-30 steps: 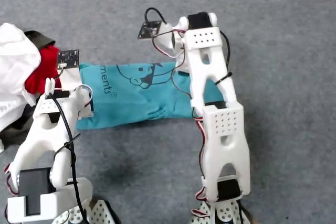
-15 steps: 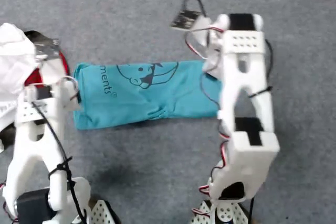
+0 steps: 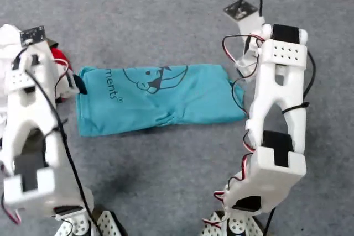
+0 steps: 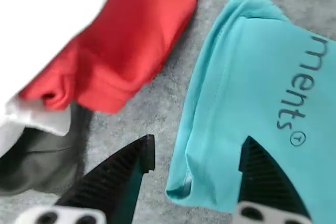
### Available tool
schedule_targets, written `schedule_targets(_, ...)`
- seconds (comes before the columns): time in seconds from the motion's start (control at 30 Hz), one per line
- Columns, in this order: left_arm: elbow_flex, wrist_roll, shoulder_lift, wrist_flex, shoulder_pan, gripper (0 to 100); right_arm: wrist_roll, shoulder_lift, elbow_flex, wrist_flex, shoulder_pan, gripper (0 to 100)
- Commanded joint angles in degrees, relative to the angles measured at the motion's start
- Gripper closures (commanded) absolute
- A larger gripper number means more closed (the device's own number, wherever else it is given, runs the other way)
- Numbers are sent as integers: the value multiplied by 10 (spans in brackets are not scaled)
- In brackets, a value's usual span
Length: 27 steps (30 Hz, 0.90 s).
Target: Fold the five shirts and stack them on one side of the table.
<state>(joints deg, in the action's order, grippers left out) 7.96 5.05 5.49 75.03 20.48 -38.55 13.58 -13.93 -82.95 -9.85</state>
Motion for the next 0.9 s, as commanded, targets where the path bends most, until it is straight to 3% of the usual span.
schedule_targets(0.0,-113,8,91,35,-17,718,17,-29,0,38,15,984)
schedule_targets(0.4,-335,13,363,125,-15,753,-17,-25,-102,40,28,984)
schedule_targets(0.67,-484,38,486,228,-15,851,-17,-26,-162,10,-11,984)
schedule_targets(0.87,-538,38,527,250,-15,967,-35,-24,-181,10,-69,984)
